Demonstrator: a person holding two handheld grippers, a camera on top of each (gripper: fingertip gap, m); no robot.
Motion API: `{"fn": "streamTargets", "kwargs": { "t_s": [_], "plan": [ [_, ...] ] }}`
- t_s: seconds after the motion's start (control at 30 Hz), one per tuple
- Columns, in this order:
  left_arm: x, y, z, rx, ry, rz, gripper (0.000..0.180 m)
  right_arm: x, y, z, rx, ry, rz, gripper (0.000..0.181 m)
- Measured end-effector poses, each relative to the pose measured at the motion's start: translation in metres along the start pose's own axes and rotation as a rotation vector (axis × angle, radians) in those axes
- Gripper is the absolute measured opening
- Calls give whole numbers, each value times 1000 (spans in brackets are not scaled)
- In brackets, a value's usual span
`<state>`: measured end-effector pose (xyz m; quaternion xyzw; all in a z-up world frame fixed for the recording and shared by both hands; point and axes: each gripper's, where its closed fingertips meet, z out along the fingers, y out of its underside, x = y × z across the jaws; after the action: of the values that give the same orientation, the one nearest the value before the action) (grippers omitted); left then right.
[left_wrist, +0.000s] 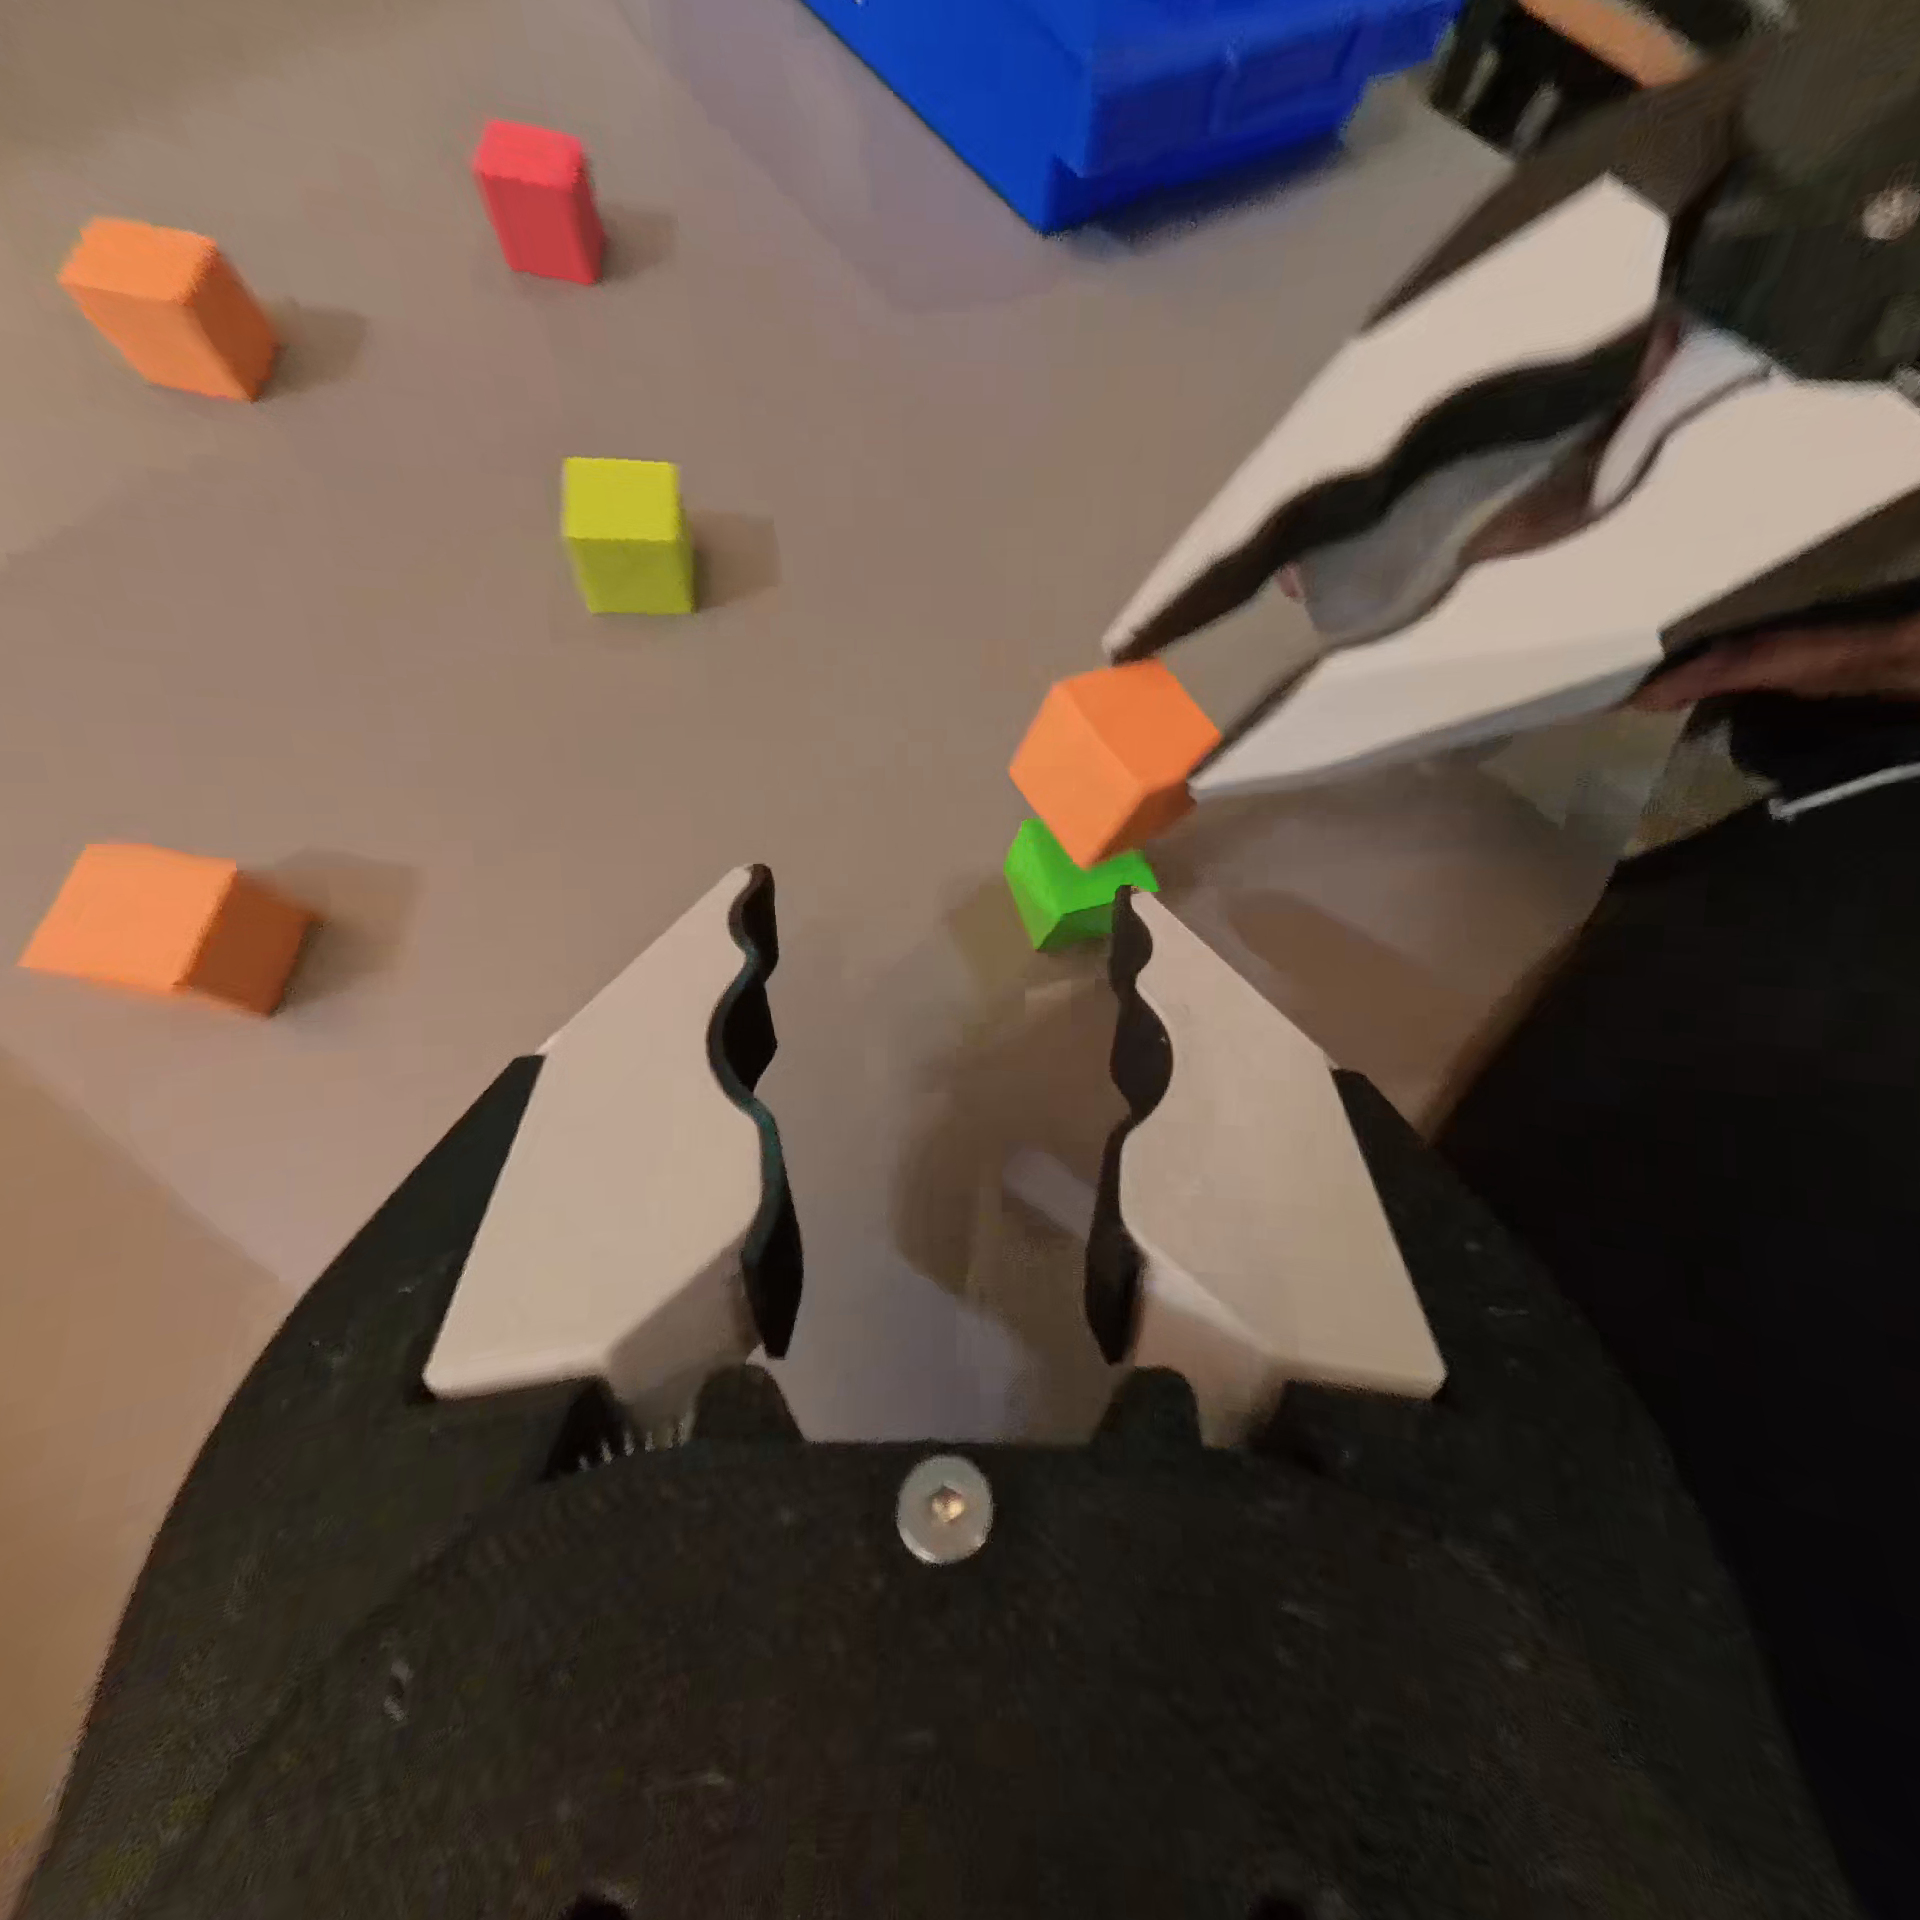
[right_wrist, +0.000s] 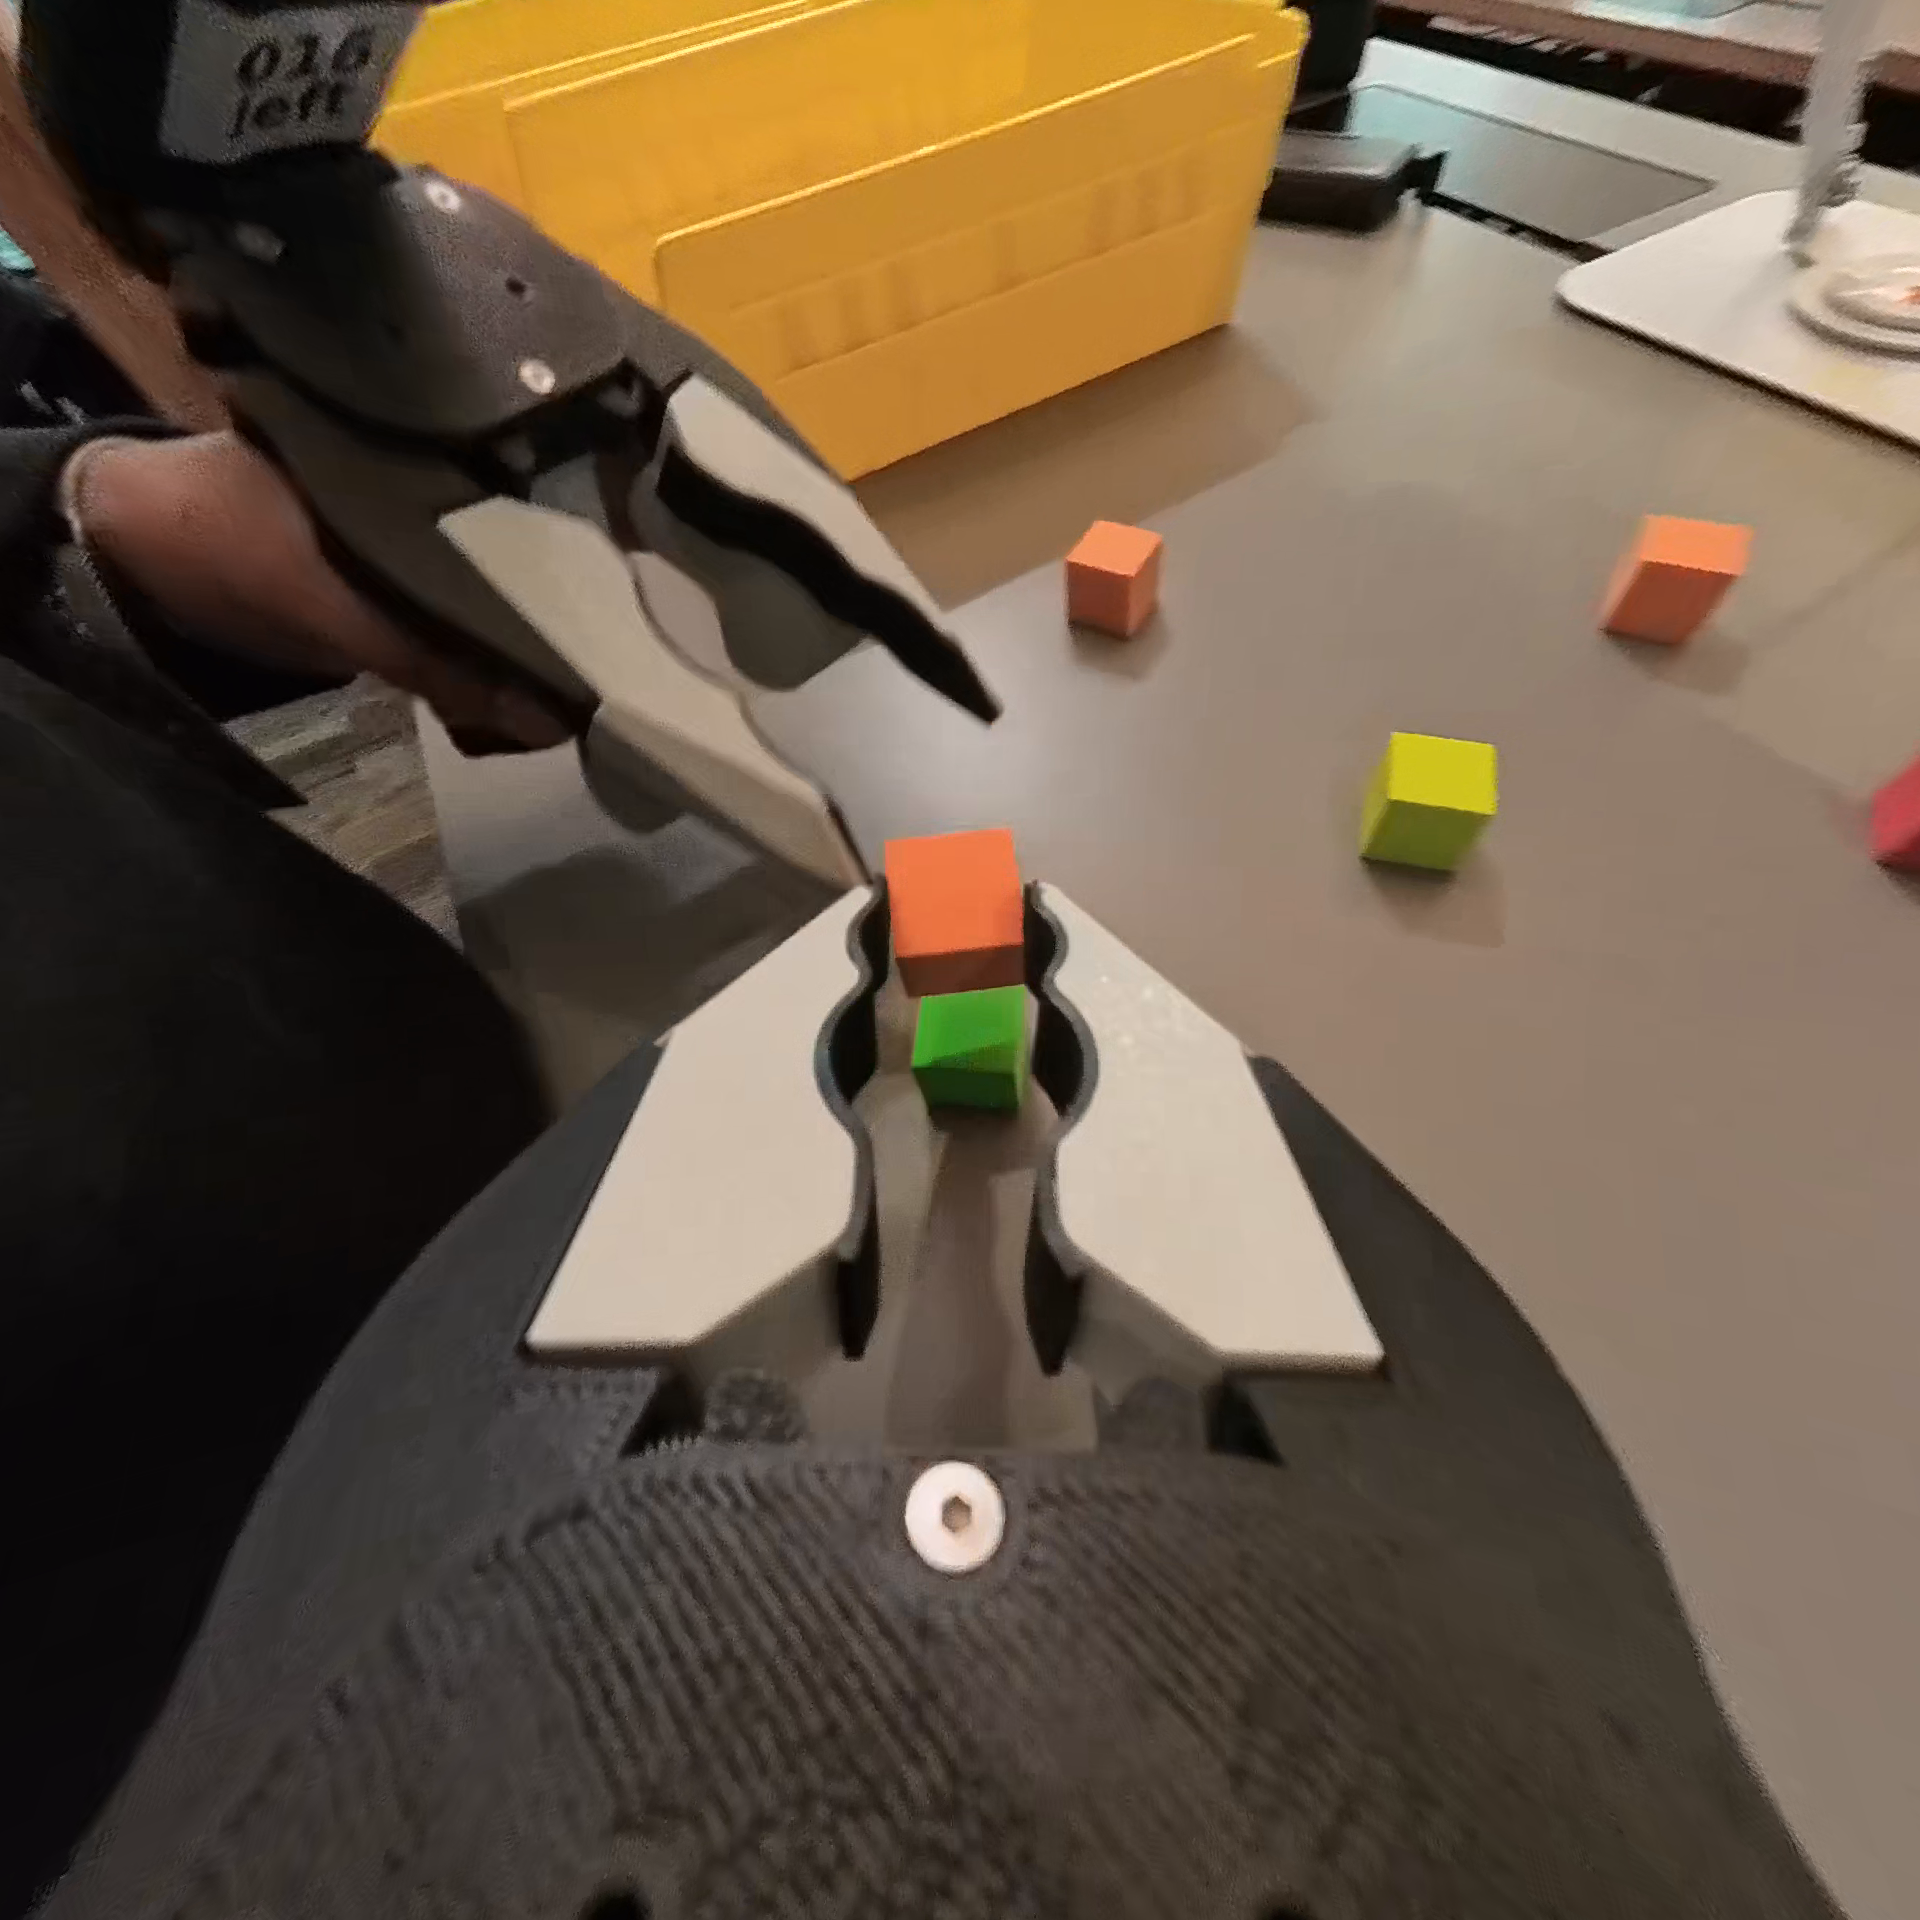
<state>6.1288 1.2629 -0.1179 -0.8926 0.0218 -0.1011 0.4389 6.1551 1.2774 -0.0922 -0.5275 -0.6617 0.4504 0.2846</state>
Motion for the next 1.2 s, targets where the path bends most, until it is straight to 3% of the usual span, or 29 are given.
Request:
{"fn": "streamTargets", "kwargs": {
  "t_s": [0.23,0.37,0.47,0.57,0.67,0.73,0.8,0.93,1.07,1.2],
  "plan": [
    [-52,5,-27,57,-188,-110,59,-2,24,8,-123,-13,-74,24],
    [-75,-1,-29,92,-289,-143,68,8,3,2,-25,12,-30,54],
    [-102,-8,-28,118,-414,-148,72,25,-21,-7,94,26,29,55],
    [-125,-10,-15,94,-490,-165,73,67,-28,-3,117,143,21,48],
    [-157,1,-7,19,-625,-177,66,115,-22,14,58,319,-20,54],
    [-168,10,2,-33,-637,-186,60,123,-19,31,25,316,4,60],
    [-164,13,9,-60,-574,-195,34,124,-13,48,-12,286,52,65],
    [-127,-19,-3,58,-385,-198,34,134,11,66,-133,309,72,54],
    [-39,-74,-30,214,-34,-76,33,139,10,63,-125,316,87,6],
    [29,-68,-24,105,172,84,34,137,-3,46,-46,317,107,2]
  ]
}}
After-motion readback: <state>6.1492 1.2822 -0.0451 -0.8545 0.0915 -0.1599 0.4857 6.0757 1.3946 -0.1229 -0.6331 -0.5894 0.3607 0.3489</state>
